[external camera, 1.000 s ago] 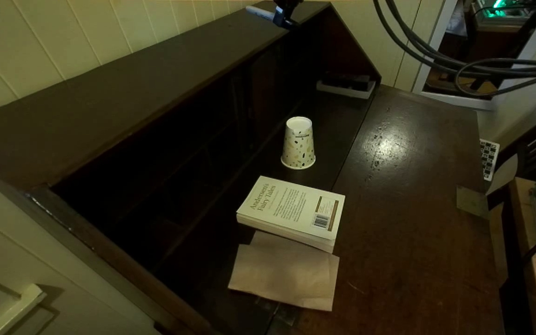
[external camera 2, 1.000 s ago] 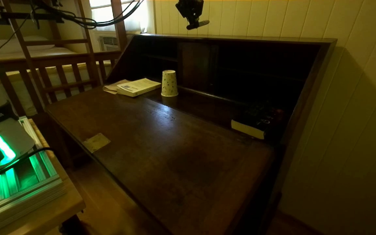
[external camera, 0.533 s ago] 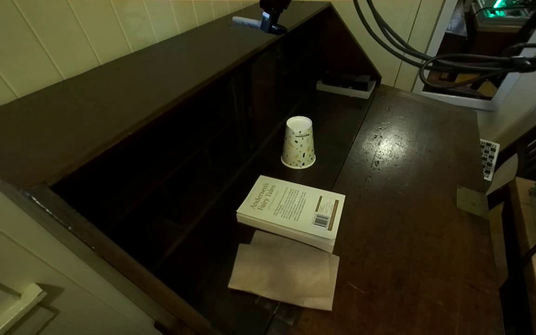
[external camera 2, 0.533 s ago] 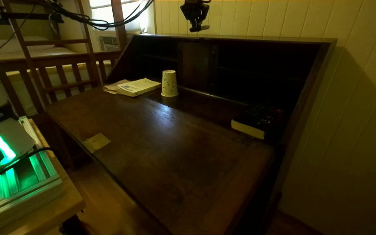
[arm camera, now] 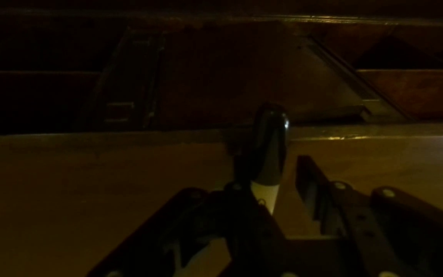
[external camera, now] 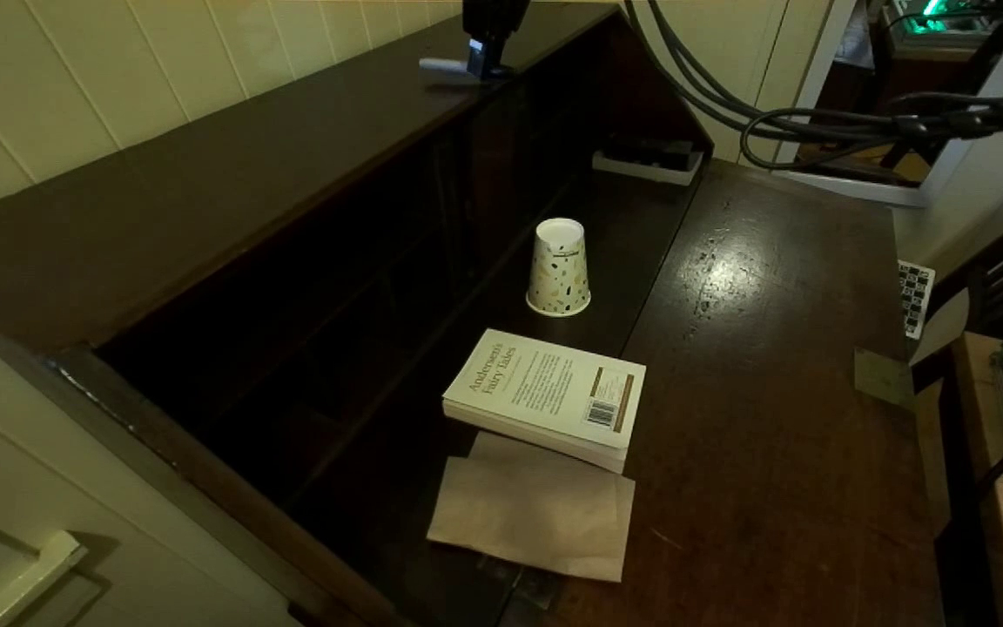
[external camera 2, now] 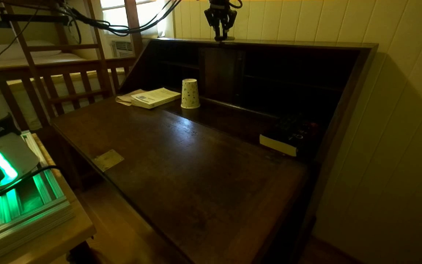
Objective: Remove the marker from the top of the cup and put it on top of the cabinet then put the cup upright
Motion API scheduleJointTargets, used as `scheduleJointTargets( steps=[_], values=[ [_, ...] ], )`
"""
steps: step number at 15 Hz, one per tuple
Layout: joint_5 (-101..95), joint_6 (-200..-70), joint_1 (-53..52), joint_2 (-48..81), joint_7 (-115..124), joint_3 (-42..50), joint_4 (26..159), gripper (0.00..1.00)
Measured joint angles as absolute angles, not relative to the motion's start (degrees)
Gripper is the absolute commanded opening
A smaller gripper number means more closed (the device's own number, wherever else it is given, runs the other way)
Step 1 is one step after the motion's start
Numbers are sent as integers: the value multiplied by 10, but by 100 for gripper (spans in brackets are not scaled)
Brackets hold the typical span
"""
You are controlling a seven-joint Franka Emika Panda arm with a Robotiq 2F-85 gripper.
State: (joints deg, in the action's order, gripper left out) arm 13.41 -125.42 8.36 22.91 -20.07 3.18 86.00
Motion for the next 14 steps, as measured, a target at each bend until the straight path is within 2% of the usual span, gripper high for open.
scheduleJointTargets(
  steps=[4,5,10,14],
  values=[
    [134,-1254,84,241,-193,30,837,97],
    [135,-1254,85,241,-188,29,832,99],
    [140,-1242,91,219,-144,28,827,100],
    [140,-1210,93,170,-96,32,871,100]
  ],
)
